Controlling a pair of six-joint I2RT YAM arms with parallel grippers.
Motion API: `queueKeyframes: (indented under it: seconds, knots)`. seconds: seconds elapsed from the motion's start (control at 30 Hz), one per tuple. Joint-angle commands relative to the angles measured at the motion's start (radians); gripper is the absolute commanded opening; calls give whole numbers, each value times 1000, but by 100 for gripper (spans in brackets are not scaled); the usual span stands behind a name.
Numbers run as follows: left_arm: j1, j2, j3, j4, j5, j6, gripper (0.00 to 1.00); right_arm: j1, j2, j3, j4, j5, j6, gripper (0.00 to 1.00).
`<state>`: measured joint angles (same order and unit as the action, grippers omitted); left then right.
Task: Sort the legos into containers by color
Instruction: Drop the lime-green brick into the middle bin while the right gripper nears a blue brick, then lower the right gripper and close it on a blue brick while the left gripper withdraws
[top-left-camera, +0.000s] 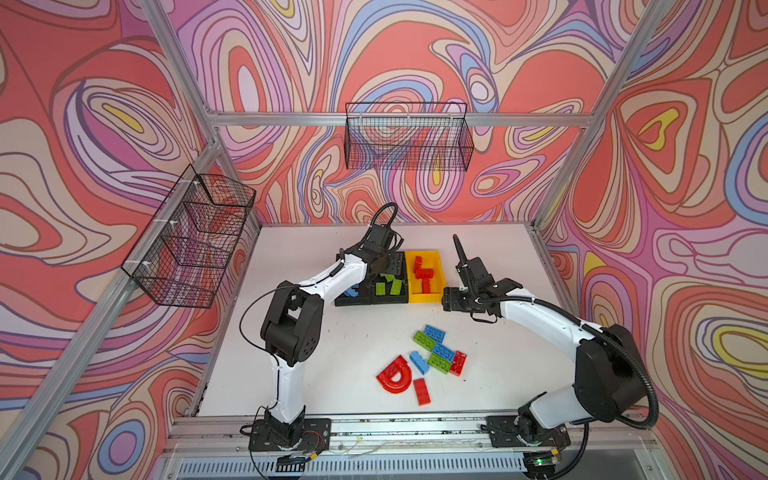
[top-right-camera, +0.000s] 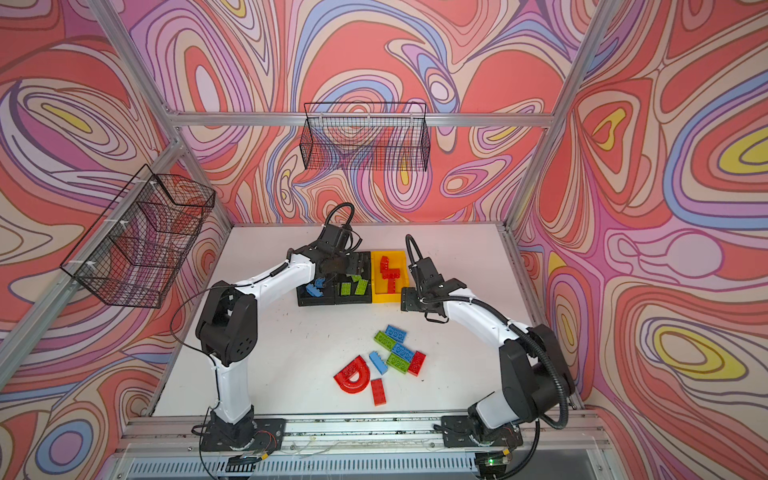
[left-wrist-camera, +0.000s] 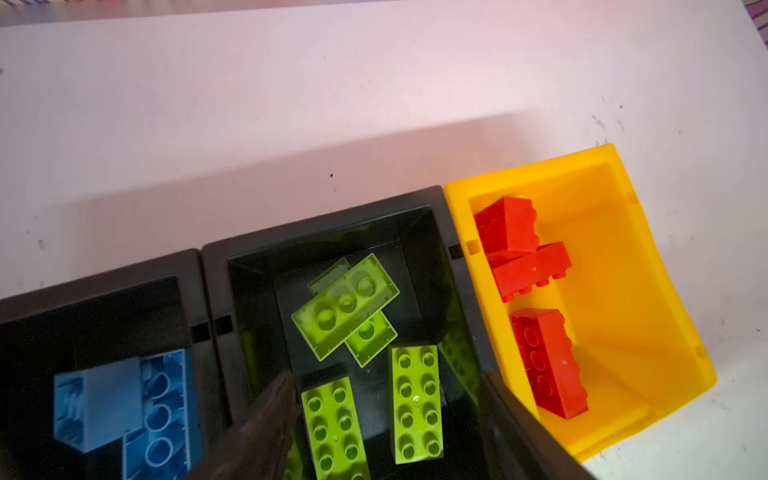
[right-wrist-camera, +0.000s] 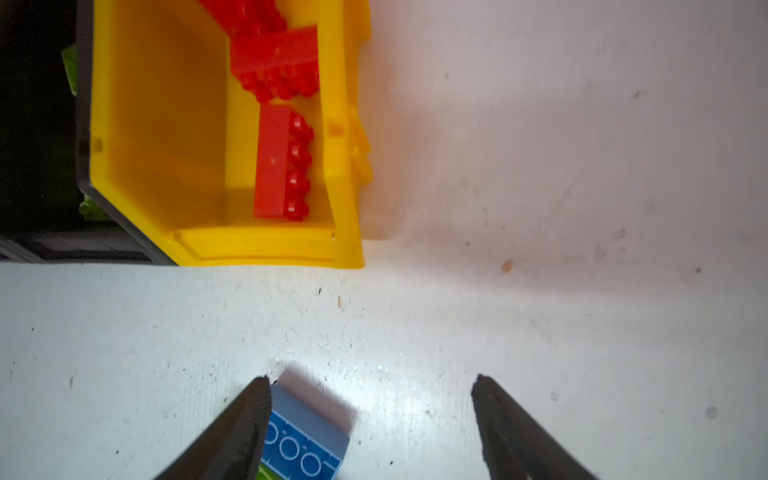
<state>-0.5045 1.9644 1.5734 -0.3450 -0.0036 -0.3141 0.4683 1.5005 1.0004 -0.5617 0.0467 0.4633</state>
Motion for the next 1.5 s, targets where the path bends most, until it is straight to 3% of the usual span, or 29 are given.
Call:
queueKeyframes:
  seconds: [0.0, 0.23, 0.27, 0.4, 0.5, 0.77, 1.0, 1.47]
  knots:
    - [37, -138, -33, 18, -33, 36, 73, 77, -26, -23, -10, 53, 152, 81]
    - [161, -376, -210, 9, -54, 97, 73, 175, 24, -31, -50, 84, 342, 88]
    - [187, -408, -242, 9, -51, 102, 73, 179, 31, -38, -57, 84, 375, 92]
    - [265, -514, -378, 58, -28, 106, 73, 187, 60, -63, -43, 26, 477, 98]
    - [288, -551, -455, 119, 0, 99, 73, 202, 93, -54, -36, 10, 508, 98]
    - [290, -535, -444, 101, 90, 96, 72, 205, 146, -23, -17, 15, 561, 96]
    - [290, -525, -446, 108, 156, 64, 71, 210, 203, -11, -10, 24, 535, 85]
    - [291, -515, -448, 101, 132, 70, 70, 220, 204, 51, -40, 52, 498, 61]
